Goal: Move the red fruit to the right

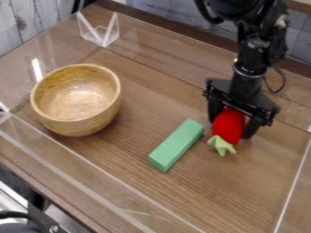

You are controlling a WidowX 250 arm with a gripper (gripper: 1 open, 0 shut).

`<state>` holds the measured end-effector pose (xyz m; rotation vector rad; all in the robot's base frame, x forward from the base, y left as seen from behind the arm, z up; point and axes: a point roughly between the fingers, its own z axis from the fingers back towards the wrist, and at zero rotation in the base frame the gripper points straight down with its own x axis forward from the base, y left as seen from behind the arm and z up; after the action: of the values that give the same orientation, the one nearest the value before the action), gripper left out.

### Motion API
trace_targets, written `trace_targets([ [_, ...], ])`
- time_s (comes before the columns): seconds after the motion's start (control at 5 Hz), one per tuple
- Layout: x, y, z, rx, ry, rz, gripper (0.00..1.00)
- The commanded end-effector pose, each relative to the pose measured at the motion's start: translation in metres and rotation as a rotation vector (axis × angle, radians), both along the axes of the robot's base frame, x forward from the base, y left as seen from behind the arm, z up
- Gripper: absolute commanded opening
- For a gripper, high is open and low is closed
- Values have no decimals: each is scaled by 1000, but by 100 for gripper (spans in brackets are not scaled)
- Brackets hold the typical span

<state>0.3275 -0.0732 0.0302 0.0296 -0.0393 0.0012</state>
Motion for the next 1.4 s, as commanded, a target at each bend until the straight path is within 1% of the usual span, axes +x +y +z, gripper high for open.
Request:
trace_targets([
  [0.0, 17, 3, 34, -21, -69, 28, 100],
  [0.2, 17, 0, 40, -32, -75, 45, 100],
  [0.4, 17, -3, 40, -36, -74, 59, 100],
  [0.8, 14, -6, 53, -48, -70, 15, 100],
  [1.0, 13, -7, 57, -50, -67, -8, 100],
  [1.2, 6, -7, 55, -49, -65, 48, 100],
])
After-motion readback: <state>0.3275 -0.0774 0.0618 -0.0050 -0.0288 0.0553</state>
